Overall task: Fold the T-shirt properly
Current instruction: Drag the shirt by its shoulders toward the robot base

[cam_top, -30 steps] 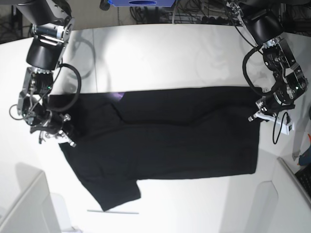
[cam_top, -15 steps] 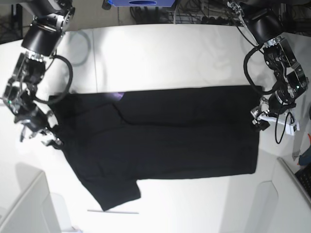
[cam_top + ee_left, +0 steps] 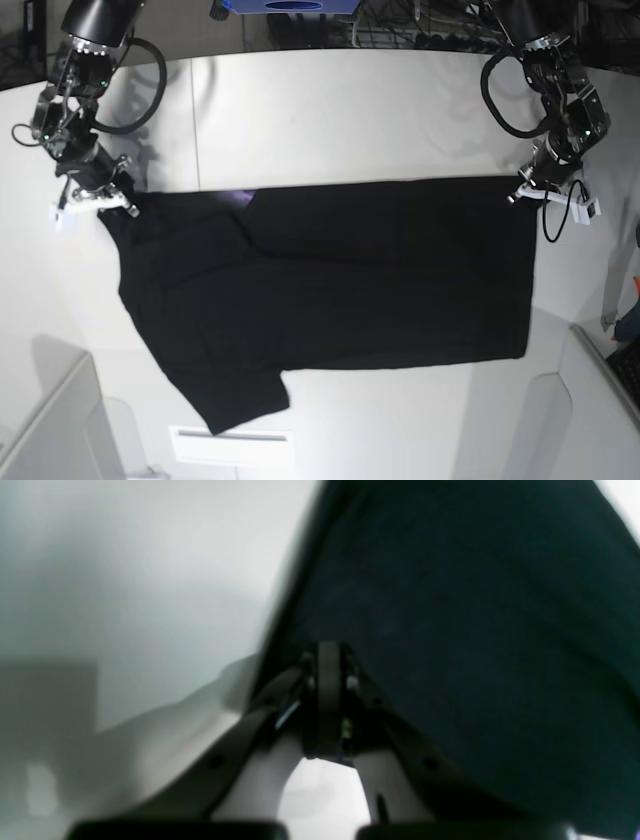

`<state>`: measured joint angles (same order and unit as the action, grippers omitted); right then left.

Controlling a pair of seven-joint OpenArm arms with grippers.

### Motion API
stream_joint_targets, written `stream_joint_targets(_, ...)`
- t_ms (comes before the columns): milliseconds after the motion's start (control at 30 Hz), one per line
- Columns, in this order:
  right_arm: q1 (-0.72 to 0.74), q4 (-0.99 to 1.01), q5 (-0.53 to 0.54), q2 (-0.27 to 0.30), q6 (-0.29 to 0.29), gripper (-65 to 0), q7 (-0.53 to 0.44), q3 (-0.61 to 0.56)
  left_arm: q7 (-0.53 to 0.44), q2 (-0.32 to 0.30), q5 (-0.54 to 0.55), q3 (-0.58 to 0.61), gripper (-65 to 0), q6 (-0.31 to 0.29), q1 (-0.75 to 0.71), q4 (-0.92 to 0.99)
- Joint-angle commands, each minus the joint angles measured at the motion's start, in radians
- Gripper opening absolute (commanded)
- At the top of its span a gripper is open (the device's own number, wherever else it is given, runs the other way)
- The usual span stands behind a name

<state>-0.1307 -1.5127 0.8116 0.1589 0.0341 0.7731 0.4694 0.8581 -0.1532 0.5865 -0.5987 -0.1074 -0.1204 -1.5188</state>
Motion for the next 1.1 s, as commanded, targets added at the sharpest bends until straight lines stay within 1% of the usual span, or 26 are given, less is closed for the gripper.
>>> stream_joint_targets(0, 0.013, -0.004, 0.018, 0.015, 0.008, -65.0, -0.039, 0.002, -0.018, -0.01, 0.014, 0.0, -65.0, -0.008, 0.024, 0.014)
stream_joint_targets(100, 0.016, 0.045, 0.016, 0.052, 0.008, -65.0, -0.063, -0.004, -0.056, -0.023, -0.007, 0.0, -65.0, -0.008, 0.037, 0.087)
stream_joint_targets(167, 0.021, 0.087, 0.016, 0.06, 0.008, -65.0, -0.068, 0.001, -0.083, -0.029, -0.067, 0.0, -65.0, -0.008, 0.041, 0.122)
stream_joint_targets(267, 0.032, 0.148, 0.016, 0.095, 0.008, -65.0, -0.096, -0.001, -0.107, -0.029, -0.145, 0.0, -65.0, -0.008, 0.041, 0.149)
stream_joint_targets(333, 0.035, 0.195, 0.016, 0.115, 0.008, -65.0, -0.129, -0.005, -0.107, -0.029, -0.153, 0.0, -65.0, -0.008, 0.038, 0.153)
stream_joint_targets(433, 0.035, 0.222, 0.016, 0.132, 0.008, -65.0, -0.139, -0.005, -0.107, -0.029, -0.153, 0.0, -65.0, -0.008, 0.028, 0.145)
stream_joint_targets(533, 0.03, 0.219, 0.016, 0.133, 0.008, -65.0, -0.142, -0.001, -0.106, -0.029, -0.153, 0.0, -65.0, -0.008, 0.028, 0.139)
stream_joint_targets(633, 0.018, 0.177, 0.019, 0.133, 0.011, -65.0, -0.139, 0.002, -0.106, -0.029, -0.153, -0.007, -65.0, -0.008, 0.021, 0.077)
stream_joint_targets(800, -0.068, -0.062, 0.027, 0.123, 0.016, -65.0, -0.139, -0.004, -0.104, -0.026, -0.153, -0.01, -65.0, -0.008, -0.019, -0.101)
stream_joint_targets(933, -0.12, -0.21, 0.028, 0.075, 0.016, -65.0, -0.132, 0.002, -0.104, -0.024, -0.148, -0.02, -65.0, -0.008, -0.083, -0.242)
stream_joint_targets(1000, -0.134, -0.234, 0.041, 0.055, 0.016, -65.0, -0.097, 0.004, -0.104, -0.004, -0.09, -0.08, -65.0, -0.008, -0.129, -0.276)
stream_joint_targets(1067, -0.137, -0.231, 0.091, 0.044, 0.016, -65.0, -0.05, 0.021, -0.104, 0.011, 0.008, -0.158, -65.0, -0.008, -0.166, -0.273)
